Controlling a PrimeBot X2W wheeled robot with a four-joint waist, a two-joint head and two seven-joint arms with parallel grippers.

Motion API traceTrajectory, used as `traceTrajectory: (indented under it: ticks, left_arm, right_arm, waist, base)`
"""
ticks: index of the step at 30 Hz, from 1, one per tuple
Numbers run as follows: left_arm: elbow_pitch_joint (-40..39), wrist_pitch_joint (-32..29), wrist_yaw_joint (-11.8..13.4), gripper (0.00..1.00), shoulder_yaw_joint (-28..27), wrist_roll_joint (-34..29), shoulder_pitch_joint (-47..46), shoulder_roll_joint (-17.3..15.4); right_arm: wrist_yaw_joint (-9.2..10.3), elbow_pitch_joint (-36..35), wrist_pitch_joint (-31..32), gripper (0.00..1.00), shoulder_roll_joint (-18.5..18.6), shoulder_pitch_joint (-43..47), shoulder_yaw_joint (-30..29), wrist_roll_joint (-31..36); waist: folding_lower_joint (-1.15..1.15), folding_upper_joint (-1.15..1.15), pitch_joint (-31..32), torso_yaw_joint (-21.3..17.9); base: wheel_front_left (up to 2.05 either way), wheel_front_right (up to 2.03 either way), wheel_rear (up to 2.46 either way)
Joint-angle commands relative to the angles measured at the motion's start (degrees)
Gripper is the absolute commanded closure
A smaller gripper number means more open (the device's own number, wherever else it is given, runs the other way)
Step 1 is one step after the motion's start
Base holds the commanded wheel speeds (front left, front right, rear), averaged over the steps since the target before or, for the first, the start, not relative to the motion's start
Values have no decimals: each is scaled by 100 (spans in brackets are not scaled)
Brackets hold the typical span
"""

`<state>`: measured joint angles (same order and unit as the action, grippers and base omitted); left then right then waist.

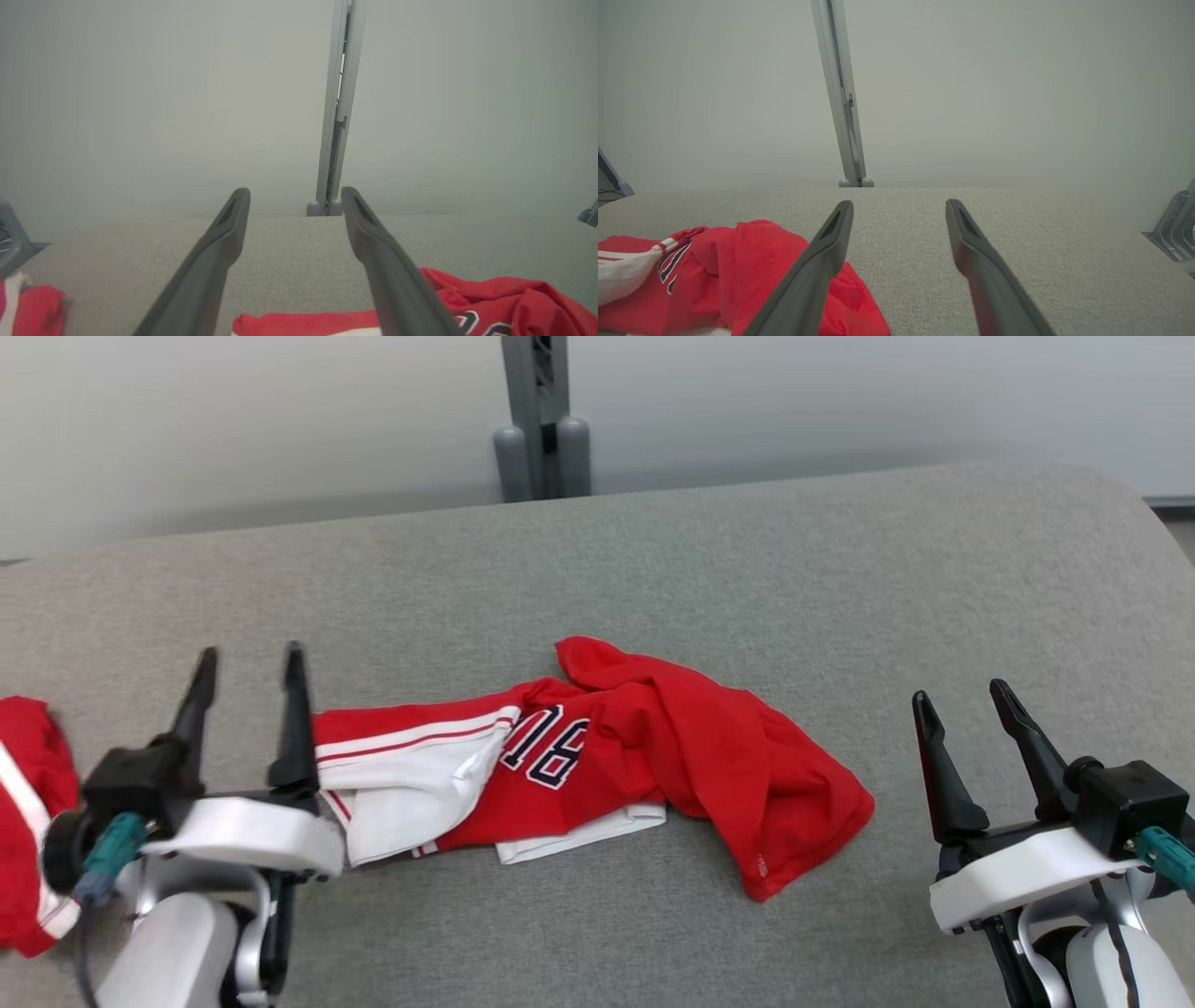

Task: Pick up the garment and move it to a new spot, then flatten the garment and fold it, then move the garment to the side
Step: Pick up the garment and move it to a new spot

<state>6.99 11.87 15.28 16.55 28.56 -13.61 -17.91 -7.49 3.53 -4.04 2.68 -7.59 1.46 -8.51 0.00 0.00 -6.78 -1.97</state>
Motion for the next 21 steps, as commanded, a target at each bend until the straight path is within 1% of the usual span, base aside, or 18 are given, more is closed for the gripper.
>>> traceTrajectory:
  ticks: [1,5,14,16,21]
  left_arm:
    - [-116,18,61,0,-64,23,149,-83]
    - [-472,-34,195,0,-181,35,542,-264]
    - [-1178,-262,410,0,-49,-94,1335,-458]
    - [-1294,-305,409,0,-13,-102,1453,-502]
    - [-1263,-293,273,0,25,-35,1529,-596]
  right_arm:
    - [-1,-29,32,0,41,103,-13,27]
    - [-1,-26,81,0,41,201,-2,48]
    - [-1,-128,176,0,39,562,-15,16]
    - [-1,-180,198,0,40,667,-40,-14]
    - [-1,-234,245,0,38,823,-71,-52]
  waist:
    - [0,0,107,94]
    - [0,0,286,139]
    - [0,0,646,129]
    - [0,0,700,135]
    - [0,0,753,151]
  base:
    - [0,0,0]
    - [0,0,0]
    - [0,0,0]
    - [0,0,0]
    - [0,0,0]
